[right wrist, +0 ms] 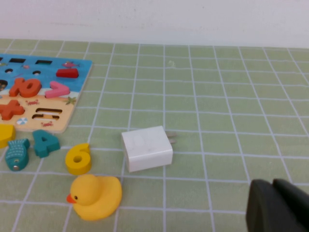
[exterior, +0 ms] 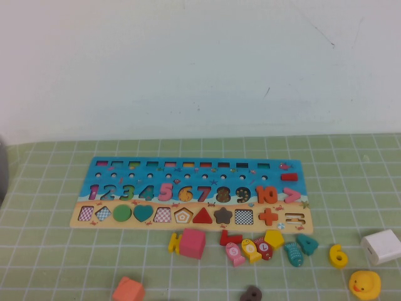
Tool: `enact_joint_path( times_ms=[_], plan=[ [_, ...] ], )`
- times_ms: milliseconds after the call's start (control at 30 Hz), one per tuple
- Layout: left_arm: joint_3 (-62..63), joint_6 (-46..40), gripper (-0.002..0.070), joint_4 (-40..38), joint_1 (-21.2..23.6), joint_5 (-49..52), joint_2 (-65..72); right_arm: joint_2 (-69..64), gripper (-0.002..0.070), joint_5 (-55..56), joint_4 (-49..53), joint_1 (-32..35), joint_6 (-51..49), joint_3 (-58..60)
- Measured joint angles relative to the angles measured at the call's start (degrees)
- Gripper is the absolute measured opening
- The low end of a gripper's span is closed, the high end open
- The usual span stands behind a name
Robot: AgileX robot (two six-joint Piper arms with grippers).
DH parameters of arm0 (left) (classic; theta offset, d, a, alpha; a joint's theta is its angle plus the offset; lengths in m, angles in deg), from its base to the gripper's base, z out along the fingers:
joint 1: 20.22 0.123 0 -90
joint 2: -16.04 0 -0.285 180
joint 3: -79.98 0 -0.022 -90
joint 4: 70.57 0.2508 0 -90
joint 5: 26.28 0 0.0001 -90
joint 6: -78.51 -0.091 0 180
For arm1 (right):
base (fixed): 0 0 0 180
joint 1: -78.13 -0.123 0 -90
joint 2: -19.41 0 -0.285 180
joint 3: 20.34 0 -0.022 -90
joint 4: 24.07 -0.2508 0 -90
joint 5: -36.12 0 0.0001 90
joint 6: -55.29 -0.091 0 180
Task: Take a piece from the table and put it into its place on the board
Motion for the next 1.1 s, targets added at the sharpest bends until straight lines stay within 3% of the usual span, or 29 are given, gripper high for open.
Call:
enact_joint_path(
  times_ms=[200,500,933,1100],
  plan=[
    [0.0,0.0,-0.0001,0.0,0.0,0.0,0.0,0.0,-0.0001,0.1,-6.7,0.0,-0.1,0.0],
    [0.0,0.0,-0.0001,0.0,0.0,0.0,0.0,0.0,-0.0001,0.1,-47.9,0.0,-8.8,0.1],
    [0.0,0.1,-0.0001,0.0,0.0,0.0,0.0,0.0,-0.0001,0.1,-51.2,0.0,12.8,-0.6],
    [0.0,0.1,-0.0001,-0.1,0.0,0.0,0.0,-5.0,-0.0001,-6.6,-44.6,0.0,21.1,-11.1]
  ],
)
